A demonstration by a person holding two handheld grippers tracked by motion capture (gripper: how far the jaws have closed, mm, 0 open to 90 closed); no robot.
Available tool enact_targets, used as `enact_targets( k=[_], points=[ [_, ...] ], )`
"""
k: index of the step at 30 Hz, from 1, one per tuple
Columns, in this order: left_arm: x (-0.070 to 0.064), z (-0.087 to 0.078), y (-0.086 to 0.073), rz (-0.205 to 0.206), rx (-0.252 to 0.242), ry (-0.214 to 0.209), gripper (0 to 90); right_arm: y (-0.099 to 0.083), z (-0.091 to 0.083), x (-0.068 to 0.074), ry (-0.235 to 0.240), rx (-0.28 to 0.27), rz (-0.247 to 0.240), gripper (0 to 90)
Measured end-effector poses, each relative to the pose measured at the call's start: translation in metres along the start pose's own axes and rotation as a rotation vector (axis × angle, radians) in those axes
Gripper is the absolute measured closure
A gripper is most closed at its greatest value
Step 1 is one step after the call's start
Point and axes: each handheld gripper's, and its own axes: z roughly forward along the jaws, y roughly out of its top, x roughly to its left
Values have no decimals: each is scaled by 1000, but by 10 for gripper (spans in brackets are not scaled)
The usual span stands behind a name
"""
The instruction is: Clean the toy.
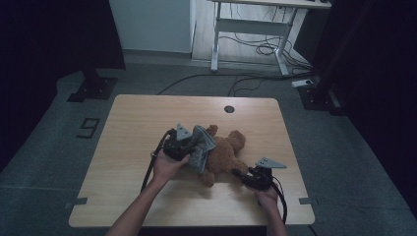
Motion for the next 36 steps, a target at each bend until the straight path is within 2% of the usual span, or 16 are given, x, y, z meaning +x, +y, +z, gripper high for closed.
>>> enact_targets(
  k=[5, 8, 11, 18, 22, 26, 28, 31, 34, 36],
  points=[
    [23, -21, -9, -22, -12, 53, 783, 0, 0, -1, -6, 1, 6, 585],
    [38, -28, -19, -62, -10, 56, 783, 0, -1, -3, -8, 2, 14, 585],
    [47, -30, -26, -84, -8, 57, 784, -1, 0, -2, -9, 1, 13, 585],
    [58, -26, -35, -101, 17, 86, 784, -1, 0, -2, -8, 2, 13, 585],
    [64, -11, -55, -124, 83, 86, 783, -1, 0, -2, -7, 2, 12, 585],
    [70, -8, -68, -163, 86, 79, 783, -1, 0, -2, -3, 2, 10, 585],
    [74, -13, -66, -174, 76, 77, 783, -1, 0, -2, -5, 3, 11, 585],
    [78, -27, -54, -190, 26, 60, 783, -1, 0, -2, -5, 4, 12, 586],
    [68, -40, -32, -167, -33, 35, 782, -1, 0, -2, -3, 3, 13, 588],
    [53, -44, -16, -144, -75, -1, 782, -1, 0, -2, -3, 2, 15, 588]
  ],
)
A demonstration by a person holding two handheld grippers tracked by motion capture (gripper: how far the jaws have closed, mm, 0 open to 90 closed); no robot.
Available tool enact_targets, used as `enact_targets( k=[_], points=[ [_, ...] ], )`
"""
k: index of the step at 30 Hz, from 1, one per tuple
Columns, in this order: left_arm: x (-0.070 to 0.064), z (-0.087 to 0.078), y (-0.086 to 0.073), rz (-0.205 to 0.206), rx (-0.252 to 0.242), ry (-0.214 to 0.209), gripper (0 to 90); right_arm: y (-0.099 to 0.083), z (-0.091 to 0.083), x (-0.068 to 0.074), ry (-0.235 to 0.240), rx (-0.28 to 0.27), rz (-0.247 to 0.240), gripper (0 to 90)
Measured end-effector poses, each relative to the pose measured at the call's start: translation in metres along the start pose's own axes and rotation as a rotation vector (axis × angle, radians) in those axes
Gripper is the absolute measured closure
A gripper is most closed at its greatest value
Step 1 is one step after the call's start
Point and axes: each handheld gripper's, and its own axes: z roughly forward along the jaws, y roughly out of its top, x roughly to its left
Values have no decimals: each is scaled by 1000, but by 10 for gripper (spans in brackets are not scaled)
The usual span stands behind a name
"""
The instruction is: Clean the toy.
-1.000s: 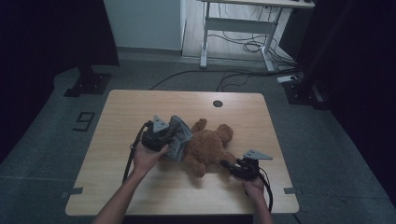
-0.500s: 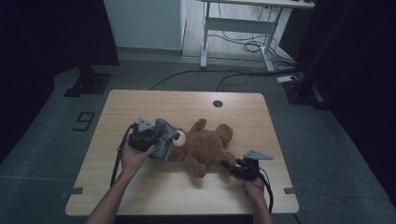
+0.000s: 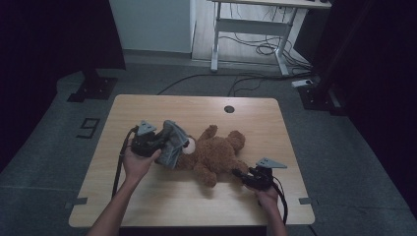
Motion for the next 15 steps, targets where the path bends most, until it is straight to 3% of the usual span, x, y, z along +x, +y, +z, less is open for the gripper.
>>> enact_targets(
  k=[4, 7, 11, 13, 15],
  points=[
    [-51, 11, 26, 100, -16, -77, 782, 0, 0, 1, -1, -1, 7, 587],
    [-92, 30, 40, 178, 3, -132, 781, 0, -1, 0, 5, 2, 4, 587],
    [-125, 59, 50, 196, 37, -189, 781, 0, -1, -1, 8, -1, 0, 587],
    [-136, 76, 50, 203, 68, -194, 781, 0, -1, -1, 8, 0, -1, 588],
    [-141, 93, 46, 212, 110, -174, 781, 0, -1, -1, 8, 1, -3, 587]
  ],
)
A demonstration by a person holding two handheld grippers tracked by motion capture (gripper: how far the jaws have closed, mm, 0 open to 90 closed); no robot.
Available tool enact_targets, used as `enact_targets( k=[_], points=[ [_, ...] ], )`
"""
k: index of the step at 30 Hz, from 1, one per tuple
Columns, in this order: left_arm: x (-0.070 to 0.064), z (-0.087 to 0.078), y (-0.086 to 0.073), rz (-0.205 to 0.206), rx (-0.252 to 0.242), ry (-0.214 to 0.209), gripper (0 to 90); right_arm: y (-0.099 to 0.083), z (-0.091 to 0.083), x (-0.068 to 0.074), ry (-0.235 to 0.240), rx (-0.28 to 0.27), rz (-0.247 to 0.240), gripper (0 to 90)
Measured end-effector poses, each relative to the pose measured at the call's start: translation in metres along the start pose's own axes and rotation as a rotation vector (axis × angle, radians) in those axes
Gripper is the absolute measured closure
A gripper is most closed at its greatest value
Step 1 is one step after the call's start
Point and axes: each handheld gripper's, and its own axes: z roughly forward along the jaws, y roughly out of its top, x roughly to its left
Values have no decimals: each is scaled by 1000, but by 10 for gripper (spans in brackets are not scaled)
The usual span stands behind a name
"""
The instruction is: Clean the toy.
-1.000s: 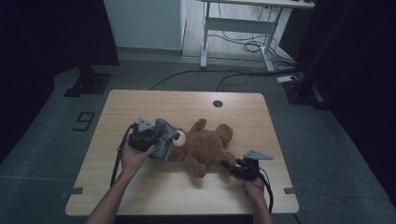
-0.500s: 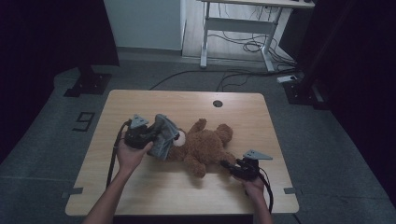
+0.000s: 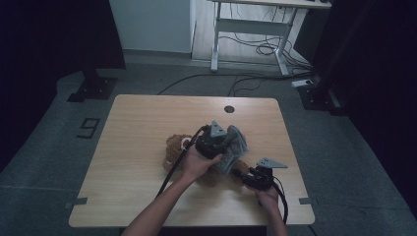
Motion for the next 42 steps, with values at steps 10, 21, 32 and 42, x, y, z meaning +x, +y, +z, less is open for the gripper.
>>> enact_targets(
  k=[10, 21, 32, 42],
  points=[
    [17, 15, -20, 12, 59, 118, 782, 0, 1, 1, -8, -4, 5, 589],
    [70, -45, -44, -82, -8, 200, 782, -1, 2, 0, -10, 8, 4, 589],
    [114, -73, -92, -189, 13, 253, 785, -1, 2, 1, -11, 6, 8, 589],
    [130, -79, -137, -253, 58, 273, 792, -2, 4, 1, -3, 10, 16, 589]
  ],
)
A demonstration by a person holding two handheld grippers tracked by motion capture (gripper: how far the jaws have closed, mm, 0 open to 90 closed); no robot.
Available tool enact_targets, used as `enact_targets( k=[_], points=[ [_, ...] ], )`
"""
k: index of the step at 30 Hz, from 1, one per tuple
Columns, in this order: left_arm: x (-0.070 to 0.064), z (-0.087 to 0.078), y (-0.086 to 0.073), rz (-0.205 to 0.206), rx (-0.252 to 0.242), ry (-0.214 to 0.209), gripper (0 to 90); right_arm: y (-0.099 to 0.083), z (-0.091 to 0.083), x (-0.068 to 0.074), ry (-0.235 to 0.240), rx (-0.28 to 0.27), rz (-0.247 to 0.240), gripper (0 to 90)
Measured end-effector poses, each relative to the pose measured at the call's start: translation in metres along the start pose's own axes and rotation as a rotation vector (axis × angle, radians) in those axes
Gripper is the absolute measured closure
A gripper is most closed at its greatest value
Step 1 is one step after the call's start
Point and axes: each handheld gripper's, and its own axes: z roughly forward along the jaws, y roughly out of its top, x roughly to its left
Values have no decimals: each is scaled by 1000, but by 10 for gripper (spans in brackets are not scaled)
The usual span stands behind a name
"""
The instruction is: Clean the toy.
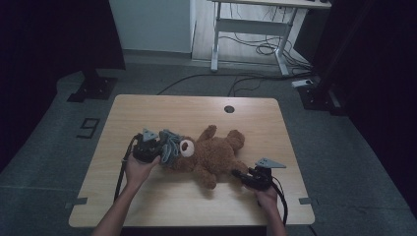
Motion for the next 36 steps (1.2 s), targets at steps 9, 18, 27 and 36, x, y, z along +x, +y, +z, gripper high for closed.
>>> enact_targets(
  k=[9, 18, 27, 36],
  points=[
    [10, 18, -30, -14, 94, 30, 792, -1, 2, 0, 2, 7, 6, 590],
    [16, -28, 12, -33, -78, -7, 789, 1, 9, 0, -16, -4, -1, 601],
    [-16, 3, 79, 34, -70, -52, 787, 15, 20, -5, -43, -5, -31, 604],
    [-16, 36, 60, -3, 18, -129, 788, 14, 16, -3, -40, 22, -63, 583]
  ],
)
